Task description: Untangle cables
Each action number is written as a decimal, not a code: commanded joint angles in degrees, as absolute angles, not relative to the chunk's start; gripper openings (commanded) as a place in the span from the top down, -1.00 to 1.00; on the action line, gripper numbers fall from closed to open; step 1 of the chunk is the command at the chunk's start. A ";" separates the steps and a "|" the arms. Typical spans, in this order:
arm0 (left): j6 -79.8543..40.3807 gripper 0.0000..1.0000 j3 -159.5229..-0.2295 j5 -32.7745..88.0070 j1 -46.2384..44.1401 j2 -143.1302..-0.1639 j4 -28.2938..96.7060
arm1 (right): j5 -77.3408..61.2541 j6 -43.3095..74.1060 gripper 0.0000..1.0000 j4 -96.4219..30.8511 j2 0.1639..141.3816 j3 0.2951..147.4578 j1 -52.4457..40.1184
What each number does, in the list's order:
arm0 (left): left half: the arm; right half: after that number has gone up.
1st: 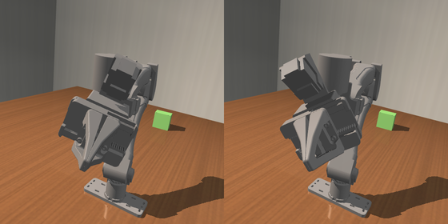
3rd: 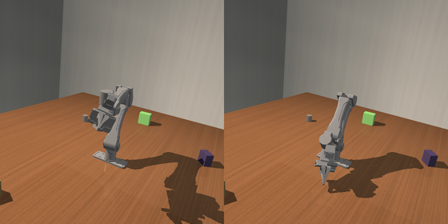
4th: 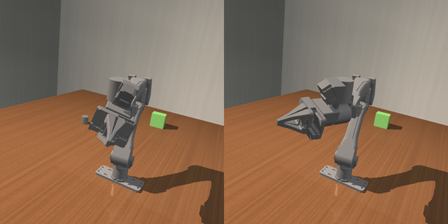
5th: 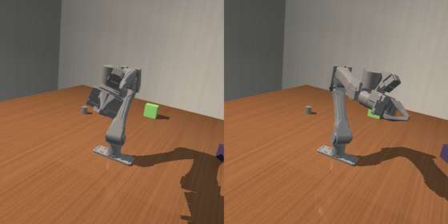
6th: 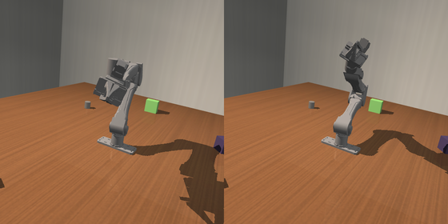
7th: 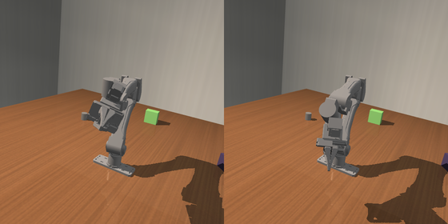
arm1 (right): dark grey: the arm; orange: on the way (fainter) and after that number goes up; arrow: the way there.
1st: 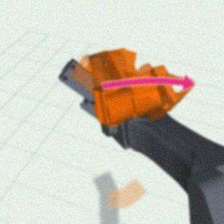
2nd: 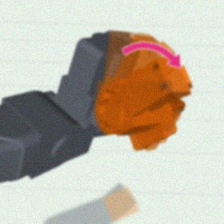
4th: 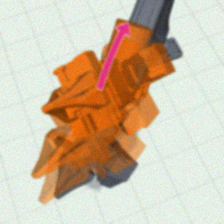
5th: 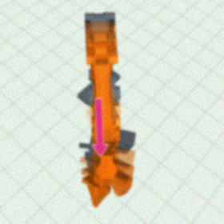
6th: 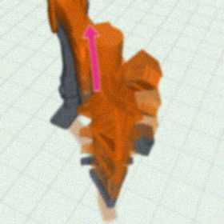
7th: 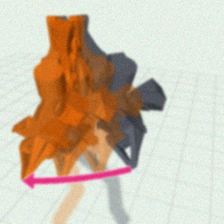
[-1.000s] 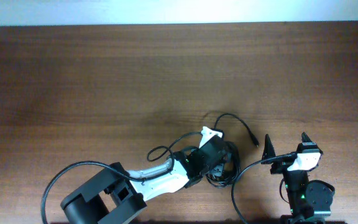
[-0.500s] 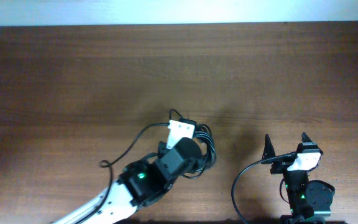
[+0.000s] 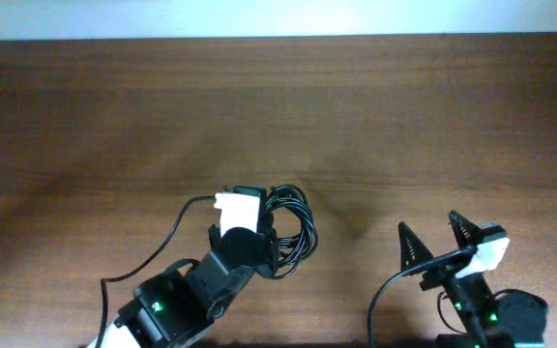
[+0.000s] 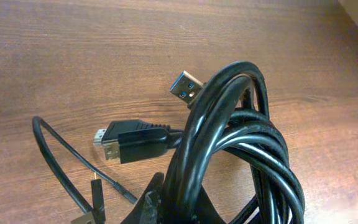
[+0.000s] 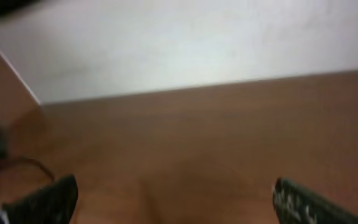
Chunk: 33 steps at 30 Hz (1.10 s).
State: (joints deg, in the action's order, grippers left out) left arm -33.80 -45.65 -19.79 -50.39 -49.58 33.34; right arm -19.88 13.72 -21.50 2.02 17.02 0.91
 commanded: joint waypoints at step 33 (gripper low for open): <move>-47.70 1.00 -45.93 10.66 -48.27 -62.87 3.73 | -48.80 5.74 -0.34 -44.21 33.69 44.51 0.38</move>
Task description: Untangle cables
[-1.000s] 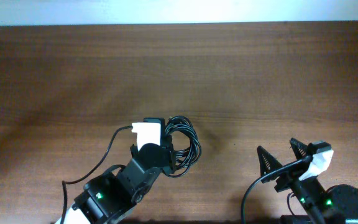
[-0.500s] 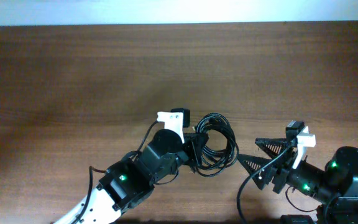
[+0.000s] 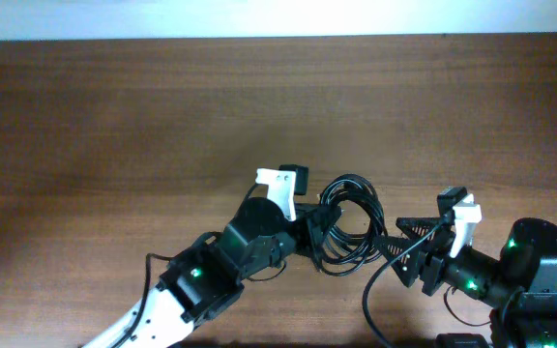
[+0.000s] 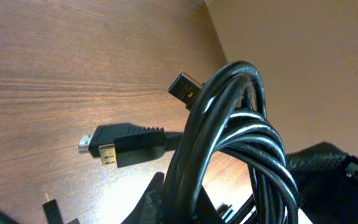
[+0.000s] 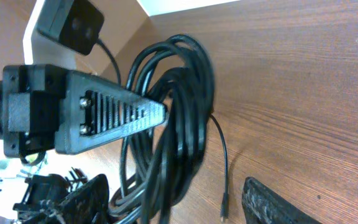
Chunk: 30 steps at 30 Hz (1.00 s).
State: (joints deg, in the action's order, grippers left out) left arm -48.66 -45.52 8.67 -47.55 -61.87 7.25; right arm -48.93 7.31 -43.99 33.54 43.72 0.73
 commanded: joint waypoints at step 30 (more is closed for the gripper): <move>-72.47 1.00 -45.93 -19.25 -48.21 -62.59 11.60 | -56.75 3.44 0.93 -44.25 33.76 44.51 0.38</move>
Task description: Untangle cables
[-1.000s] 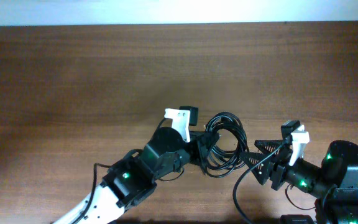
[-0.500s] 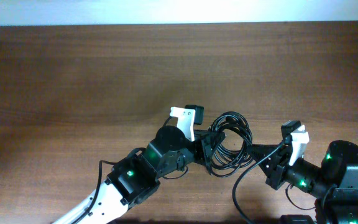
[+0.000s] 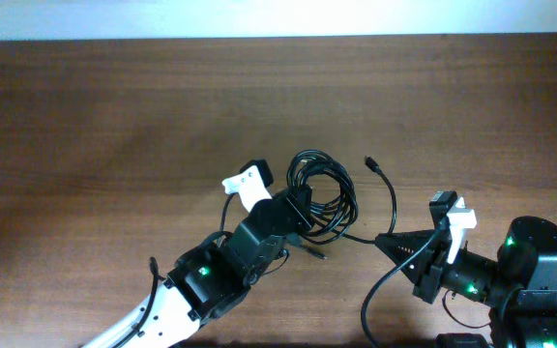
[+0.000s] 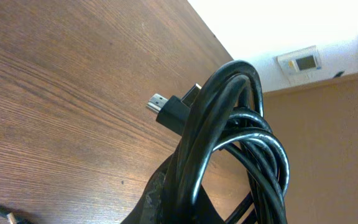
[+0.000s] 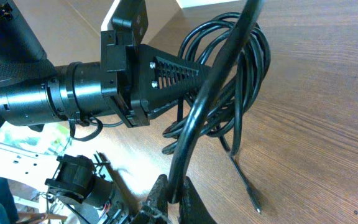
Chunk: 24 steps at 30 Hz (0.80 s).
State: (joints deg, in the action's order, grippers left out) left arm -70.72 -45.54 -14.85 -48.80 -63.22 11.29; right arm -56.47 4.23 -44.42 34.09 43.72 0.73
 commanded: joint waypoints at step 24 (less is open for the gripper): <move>-49.39 1.00 -45.93 5.21 -49.87 -61.82 -1.04 | -53.36 3.40 0.29 -42.63 33.76 44.51 0.38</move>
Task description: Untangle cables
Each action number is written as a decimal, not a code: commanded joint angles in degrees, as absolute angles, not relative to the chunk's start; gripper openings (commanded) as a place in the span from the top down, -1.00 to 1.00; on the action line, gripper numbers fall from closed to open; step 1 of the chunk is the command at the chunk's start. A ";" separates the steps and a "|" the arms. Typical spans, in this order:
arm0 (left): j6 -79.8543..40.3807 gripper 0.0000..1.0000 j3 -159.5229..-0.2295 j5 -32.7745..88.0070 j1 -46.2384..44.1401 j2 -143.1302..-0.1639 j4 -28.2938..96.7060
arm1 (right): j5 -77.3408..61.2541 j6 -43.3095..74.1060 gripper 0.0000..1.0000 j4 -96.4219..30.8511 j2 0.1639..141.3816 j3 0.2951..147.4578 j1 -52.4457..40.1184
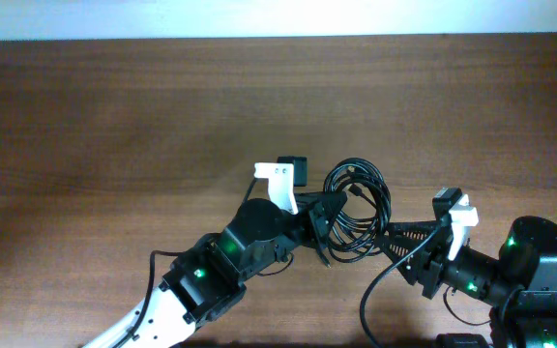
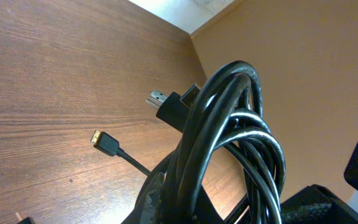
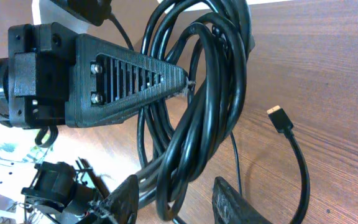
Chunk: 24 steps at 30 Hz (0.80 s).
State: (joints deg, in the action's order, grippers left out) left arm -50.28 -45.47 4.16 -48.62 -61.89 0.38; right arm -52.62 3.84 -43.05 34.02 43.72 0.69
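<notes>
A coil of black cables (image 1: 358,208) hangs just above the wooden table (image 1: 114,116), with my left gripper (image 1: 323,218) shut on its left side. The left wrist view shows the same coil (image 2: 232,130) rising from the left gripper (image 2: 178,198), with an HDMI plug (image 2: 166,103) sticking out behind it. My right gripper (image 1: 396,249) is at the coil's right side. In the right wrist view it (image 3: 176,186) is open, with the coil's lower loops (image 3: 197,137) between its fingers. The left gripper's ribbed finger (image 3: 123,81) crosses the coil.
One loose cable end with a small plug (image 3: 279,119) curves over the table to the right of the coil. A gold-tipped plug (image 2: 103,140) on a thin lead lies on the wood. A pale wall (image 1: 278,17) borders the table's far edge.
My right gripper was shut on one strand pulled out from the coil. Now it is open around the coil's loops. The left gripper and coil now sit further right and nearer the right arm.
First the left gripper held the coil near the front left, with the right gripper open far off. Then the coil was beside the open right gripper. Then the right gripper was shut on a strand stretched away from the coil. Now it has let go.
</notes>
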 commanded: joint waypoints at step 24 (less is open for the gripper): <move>-90.83 1.00 -45.91 -27.62 -50.59 -61.80 18.15 | -55.94 3.42 0.92 -45.19 33.76 44.53 0.38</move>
State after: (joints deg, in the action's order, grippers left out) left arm -77.91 -46.09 -11.03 -52.47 -61.82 10.72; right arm -54.28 4.05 -45.28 34.81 43.70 0.40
